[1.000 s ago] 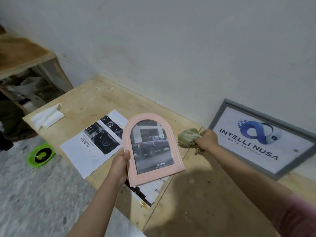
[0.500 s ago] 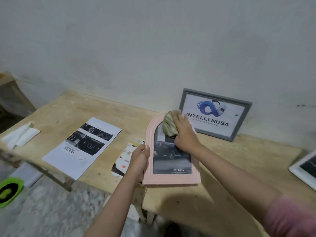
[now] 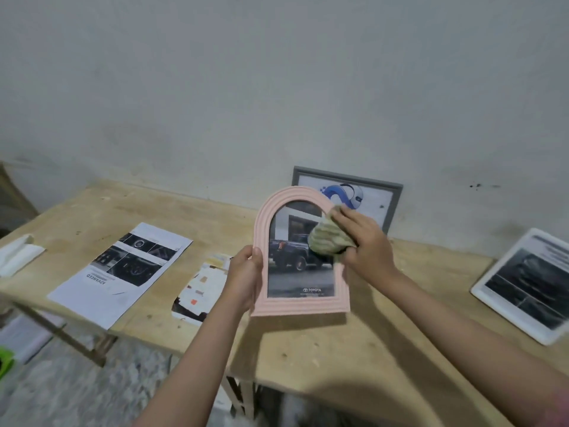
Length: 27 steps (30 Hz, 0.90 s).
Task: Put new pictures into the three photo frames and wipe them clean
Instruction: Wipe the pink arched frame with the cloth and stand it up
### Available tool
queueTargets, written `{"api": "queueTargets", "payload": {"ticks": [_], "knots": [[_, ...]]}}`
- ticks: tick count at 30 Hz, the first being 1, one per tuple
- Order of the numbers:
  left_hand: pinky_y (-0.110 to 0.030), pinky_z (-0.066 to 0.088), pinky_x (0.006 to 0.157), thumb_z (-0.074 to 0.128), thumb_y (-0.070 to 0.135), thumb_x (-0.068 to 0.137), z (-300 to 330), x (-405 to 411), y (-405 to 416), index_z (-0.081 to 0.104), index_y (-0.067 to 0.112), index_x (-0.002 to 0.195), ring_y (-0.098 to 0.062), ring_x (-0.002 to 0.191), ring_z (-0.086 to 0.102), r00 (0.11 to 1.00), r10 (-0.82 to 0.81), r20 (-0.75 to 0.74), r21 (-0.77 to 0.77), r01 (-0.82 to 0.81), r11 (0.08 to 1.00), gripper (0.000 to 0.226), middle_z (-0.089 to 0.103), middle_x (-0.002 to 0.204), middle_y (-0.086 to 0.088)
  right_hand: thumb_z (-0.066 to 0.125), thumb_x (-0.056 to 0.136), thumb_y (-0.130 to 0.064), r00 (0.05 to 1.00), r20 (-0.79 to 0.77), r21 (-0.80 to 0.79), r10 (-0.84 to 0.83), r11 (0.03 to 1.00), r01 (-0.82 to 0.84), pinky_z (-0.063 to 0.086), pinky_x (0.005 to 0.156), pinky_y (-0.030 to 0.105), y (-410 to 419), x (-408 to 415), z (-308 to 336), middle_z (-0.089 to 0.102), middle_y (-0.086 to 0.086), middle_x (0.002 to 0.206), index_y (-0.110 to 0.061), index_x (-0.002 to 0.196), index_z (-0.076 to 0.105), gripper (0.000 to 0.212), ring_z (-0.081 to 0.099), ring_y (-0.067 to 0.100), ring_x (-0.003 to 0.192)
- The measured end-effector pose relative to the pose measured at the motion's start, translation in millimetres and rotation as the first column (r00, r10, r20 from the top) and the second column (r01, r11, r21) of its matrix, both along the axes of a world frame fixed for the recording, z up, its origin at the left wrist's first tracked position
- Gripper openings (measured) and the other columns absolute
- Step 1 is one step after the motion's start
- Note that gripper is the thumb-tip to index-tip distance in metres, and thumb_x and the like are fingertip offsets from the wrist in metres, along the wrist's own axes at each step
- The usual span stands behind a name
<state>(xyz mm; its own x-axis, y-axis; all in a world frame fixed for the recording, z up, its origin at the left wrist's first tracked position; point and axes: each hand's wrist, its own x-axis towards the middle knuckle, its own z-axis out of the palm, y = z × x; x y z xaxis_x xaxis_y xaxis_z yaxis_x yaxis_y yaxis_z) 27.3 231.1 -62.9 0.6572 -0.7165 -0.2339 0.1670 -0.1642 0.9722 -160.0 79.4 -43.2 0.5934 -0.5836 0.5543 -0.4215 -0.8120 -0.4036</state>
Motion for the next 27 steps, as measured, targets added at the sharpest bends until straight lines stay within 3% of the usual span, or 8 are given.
{"api": "queueTargets", "payload": {"ticks": [3,6,11,14,17,20,23,27], "knots": [[-0.03,0.039,0.063,0.043,0.023,0.098,9,-42,-21,0.054,0.016,0.069,-0.02,0.064,0.048,0.998,-0.016,0.055,0.006,0.016,1.0,0.032,0.053,0.063,-0.001,0.047,0.068,-0.005,0.989,-0.146,0.028,0.034,0.999,-0.03,0.024,0.112,0.053,-27,3,12,0.022,0.014,0.155,-0.015,0.146,0.033,0.08,0.02,0.036,0.142],[-0.036,0.046,0.079,0.044,0.024,0.094,0,-76,-47,0.064,0.015,0.079,-0.024,0.082,0.058,1.0,0.024,0.002,-0.07,-0.024,0.997,0.025,0.066,0.084,-0.007,0.044,0.087,-0.041,0.954,-0.224,0.121,0.199,0.977,-0.175,0.005,0.116,0.052,-21,-6,-3,-0.002,0.001,0.159,-0.031,0.15,0.012,0.071,-0.002,0.026,0.146],[-0.042,0.046,0.086,0.047,0.03,0.089,-16,-109,-83,0.062,0.013,0.082,-0.023,0.086,0.054,0.984,0.136,-0.11,-0.147,-0.152,0.977,0.023,0.06,0.088,-0.013,0.047,0.094,-0.03,0.881,-0.247,0.144,0.404,0.914,-0.379,0.007,0.114,0.053,-13,-60,-41,0.014,-0.008,0.157,-0.029,0.142,0.04,0.048,0.009,0.022,0.146],[-0.046,0.048,0.086,0.048,0.032,0.087,-28,-118,-96,0.06,0.004,0.084,-0.025,0.083,0.053,0.977,0.173,-0.121,-0.085,-0.184,0.979,0.031,0.06,0.086,-0.016,0.053,0.083,-0.003,0.806,-0.284,0.139,0.52,0.854,-0.502,0.036,0.108,0.053,-30,-104,-47,0.04,0.006,0.147,-0.013,0.127,0.059,0.046,0.038,0.027,0.136],[-0.043,0.046,0.08,0.051,0.035,0.083,-35,-137,-103,0.065,0.007,0.081,-0.027,0.083,0.054,0.974,0.178,-0.142,-0.036,-0.185,0.982,0.032,0.063,0.085,-0.017,0.048,0.08,-0.005,0.88,-0.181,0.067,0.439,0.898,-0.435,0.048,0.096,0.043,-66,-126,-17,0.058,0.012,0.131,-0.009,0.117,0.066,0.042,0.056,0.027,0.12],[-0.035,0.043,0.07,0.048,0.027,0.093,-18,-165,-105,0.06,0.0,0.083,-0.022,0.076,0.052,0.987,0.155,-0.053,-0.015,-0.156,0.988,0.031,0.058,0.078,-0.012,0.049,0.074,0.008,0.965,-0.042,-0.067,0.258,0.963,-0.26,0.04,0.105,0.043,-107,-119,11,0.051,0.017,0.137,-0.007,0.122,0.062,0.052,0.048,0.034,0.126],[-0.029,0.032,0.06,0.042,0.017,0.097,-10,-194,-112,0.054,0.006,0.077,-0.018,0.069,0.041,0.98,0.197,0.025,-0.044,-0.196,0.98,0.026,0.045,0.071,-0.008,0.05,0.066,0.018,0.954,-0.221,-0.096,0.203,0.969,-0.228,0.032,0.106,0.059,-130,-118,4,0.035,0.014,0.15,-0.015,0.133,0.053,0.075,0.031,0.039,0.138],[-0.02,0.025,0.039,0.039,0.015,0.099,3,-204,-114,0.05,0.007,0.086,-0.014,0.051,0.029,0.939,0.339,-0.059,-0.104,-0.344,0.933,0.018,0.028,0.067,-0.007,0.047,0.067,0.017,0.949,-0.194,0.012,0.249,0.968,-0.252,0.039,0.105,0.049,-120,-136,-38,0.038,0.008,0.149,-0.019,0.133,0.053,0.076,0.036,0.03,0.136]]}}
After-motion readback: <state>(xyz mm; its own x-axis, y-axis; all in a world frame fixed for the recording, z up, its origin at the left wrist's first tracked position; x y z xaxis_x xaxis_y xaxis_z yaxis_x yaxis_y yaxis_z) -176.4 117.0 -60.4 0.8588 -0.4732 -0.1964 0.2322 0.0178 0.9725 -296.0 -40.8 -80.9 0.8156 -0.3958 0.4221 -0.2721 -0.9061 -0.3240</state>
